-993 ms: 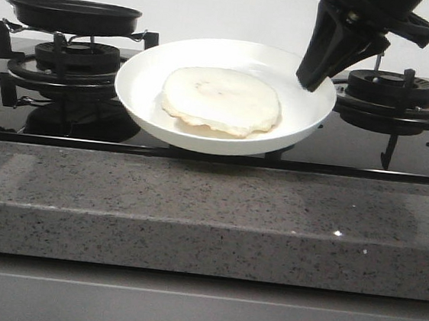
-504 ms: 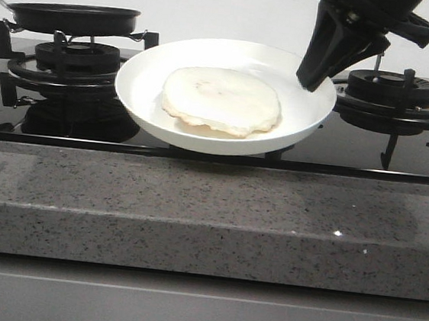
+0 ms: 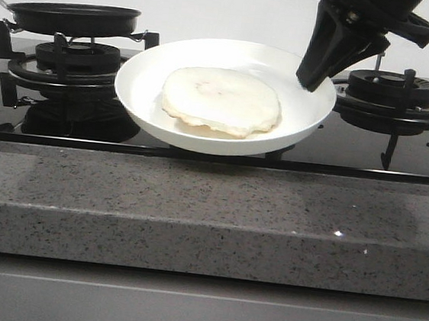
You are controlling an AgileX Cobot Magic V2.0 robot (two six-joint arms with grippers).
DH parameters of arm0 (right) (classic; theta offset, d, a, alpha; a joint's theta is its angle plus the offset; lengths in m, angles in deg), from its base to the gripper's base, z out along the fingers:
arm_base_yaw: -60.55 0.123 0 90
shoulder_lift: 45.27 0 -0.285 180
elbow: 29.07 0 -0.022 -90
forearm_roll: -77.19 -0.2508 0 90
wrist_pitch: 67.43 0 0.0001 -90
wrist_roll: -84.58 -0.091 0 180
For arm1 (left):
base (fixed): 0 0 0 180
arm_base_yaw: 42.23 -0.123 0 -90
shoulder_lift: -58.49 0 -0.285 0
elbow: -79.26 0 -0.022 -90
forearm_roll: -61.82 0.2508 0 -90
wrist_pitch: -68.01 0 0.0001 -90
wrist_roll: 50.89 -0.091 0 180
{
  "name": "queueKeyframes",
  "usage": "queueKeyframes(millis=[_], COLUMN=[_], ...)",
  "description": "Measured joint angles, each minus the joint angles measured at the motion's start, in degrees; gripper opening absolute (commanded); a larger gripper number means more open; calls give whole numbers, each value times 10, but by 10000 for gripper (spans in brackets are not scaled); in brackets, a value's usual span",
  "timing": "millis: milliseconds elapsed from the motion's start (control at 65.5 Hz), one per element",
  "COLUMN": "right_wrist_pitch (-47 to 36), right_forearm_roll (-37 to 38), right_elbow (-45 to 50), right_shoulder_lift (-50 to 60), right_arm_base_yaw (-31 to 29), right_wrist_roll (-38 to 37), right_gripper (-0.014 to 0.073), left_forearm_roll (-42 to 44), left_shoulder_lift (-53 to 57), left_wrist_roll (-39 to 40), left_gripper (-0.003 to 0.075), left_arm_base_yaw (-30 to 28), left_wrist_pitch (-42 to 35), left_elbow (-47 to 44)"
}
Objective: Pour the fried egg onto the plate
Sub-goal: 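Return the pan to its burner with the left gripper and release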
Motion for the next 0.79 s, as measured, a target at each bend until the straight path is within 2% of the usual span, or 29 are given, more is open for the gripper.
queueKeyframes(millis=[107,214,428,489,642,794], right_wrist_pitch=[0,0,0,0,0,0], right_forearm_roll=[0,0,0,0,0,0], right_elbow=[0,0,0,0,0,0], right_shoulder_lift=[0,0,0,0,0,0], right_arm_base_yaw=[0,0,0,0,0,0], right_wrist_roll=[0,0,0,0,0,0], right_gripper=[-97,-97,-97,-97,-97,-97], left_forearm_roll=[69,167,426,477,544,552], left_shoulder_lift=[62,128,228,252,337,418], left_wrist_roll=[15,46,183,225,284,301], left_gripper=[535,535,535,535,535,535], left_arm_base_yaw=[41,107,261,304,388,429], left_wrist_pitch=[-1,-1,13,19,25,26], left_elbow=[0,1,3,0,-48,-136])
